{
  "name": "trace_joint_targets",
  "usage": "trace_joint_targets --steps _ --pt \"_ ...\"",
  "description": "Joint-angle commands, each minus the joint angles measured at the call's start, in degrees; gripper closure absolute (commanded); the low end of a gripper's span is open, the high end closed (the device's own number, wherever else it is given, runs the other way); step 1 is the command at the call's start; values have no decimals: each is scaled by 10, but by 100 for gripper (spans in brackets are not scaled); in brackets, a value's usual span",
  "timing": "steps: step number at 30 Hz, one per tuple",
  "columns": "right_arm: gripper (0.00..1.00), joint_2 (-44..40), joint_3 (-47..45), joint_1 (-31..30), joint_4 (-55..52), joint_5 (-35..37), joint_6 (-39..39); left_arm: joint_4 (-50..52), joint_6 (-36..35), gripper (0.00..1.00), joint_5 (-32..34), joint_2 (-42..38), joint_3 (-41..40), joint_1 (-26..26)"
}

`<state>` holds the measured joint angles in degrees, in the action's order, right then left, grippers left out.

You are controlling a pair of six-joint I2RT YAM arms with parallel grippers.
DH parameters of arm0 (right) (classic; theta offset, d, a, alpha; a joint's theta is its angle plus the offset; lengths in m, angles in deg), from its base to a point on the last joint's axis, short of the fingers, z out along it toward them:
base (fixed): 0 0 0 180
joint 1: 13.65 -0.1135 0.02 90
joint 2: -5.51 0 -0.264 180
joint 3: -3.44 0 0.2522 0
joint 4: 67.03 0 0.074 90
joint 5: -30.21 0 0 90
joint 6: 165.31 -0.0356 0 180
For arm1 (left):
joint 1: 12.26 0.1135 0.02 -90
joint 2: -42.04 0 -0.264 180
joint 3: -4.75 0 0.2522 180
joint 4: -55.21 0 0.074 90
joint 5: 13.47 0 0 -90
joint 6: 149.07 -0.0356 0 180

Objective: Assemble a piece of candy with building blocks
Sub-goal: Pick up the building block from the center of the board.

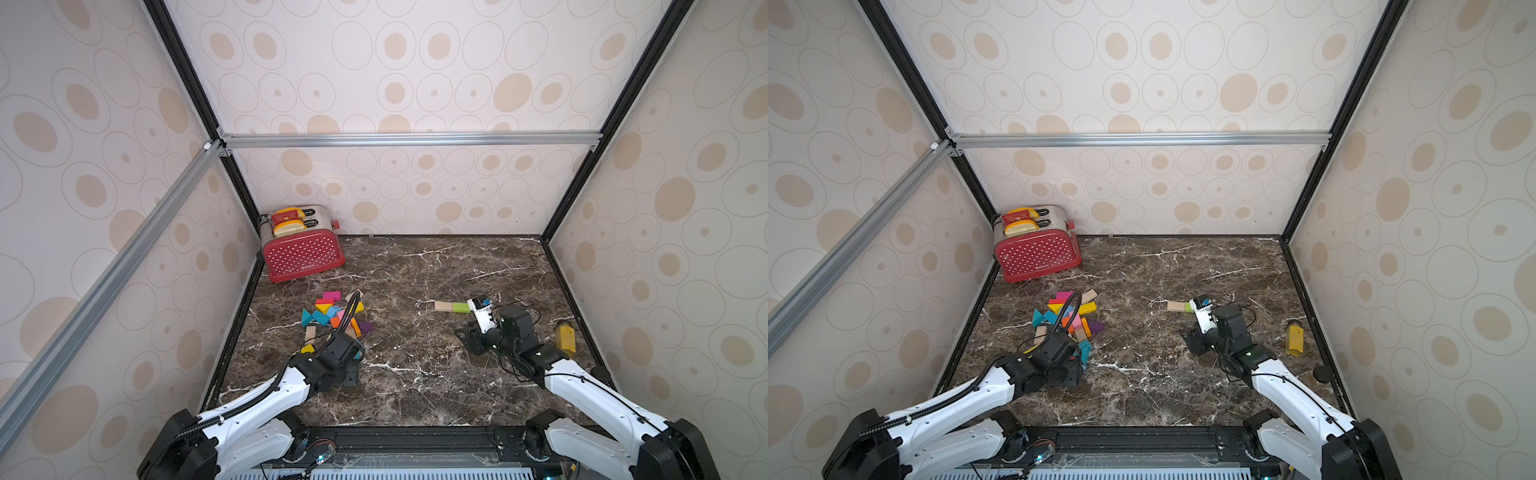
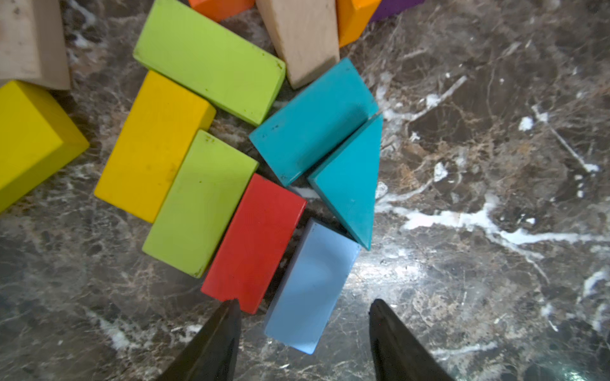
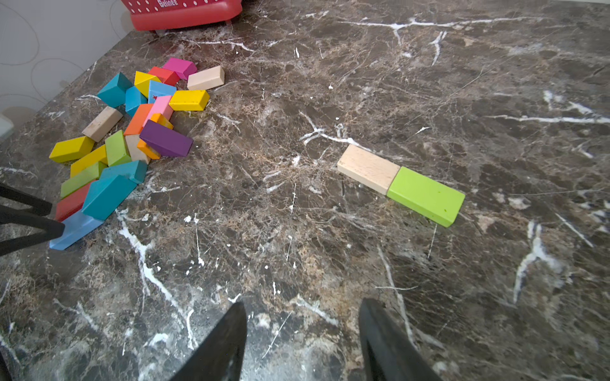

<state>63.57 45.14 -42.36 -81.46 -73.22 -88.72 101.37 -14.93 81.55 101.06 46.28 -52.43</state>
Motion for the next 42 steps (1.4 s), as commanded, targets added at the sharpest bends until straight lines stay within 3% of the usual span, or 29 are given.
trace_joint_targets --steps 1,13,19,35,42 --pt "42 21 11 -3 7 -2 -7 -4 -3 38 -8 10 6 -9" --pt "42 42 16 -3 8 -6 -4 -25 -8 42 -31 60 3 -23" --pt "42 49 16 -2 7 -7 -4 -20 1 42 -20 79 12 -47" --pt "42 51 16 -3 4 -6 -4 -22 1 41 11 95 10 -50" --pt "42 48 18 -3 -2 -2 -3 -29 -1 54 22 128 25 -68"
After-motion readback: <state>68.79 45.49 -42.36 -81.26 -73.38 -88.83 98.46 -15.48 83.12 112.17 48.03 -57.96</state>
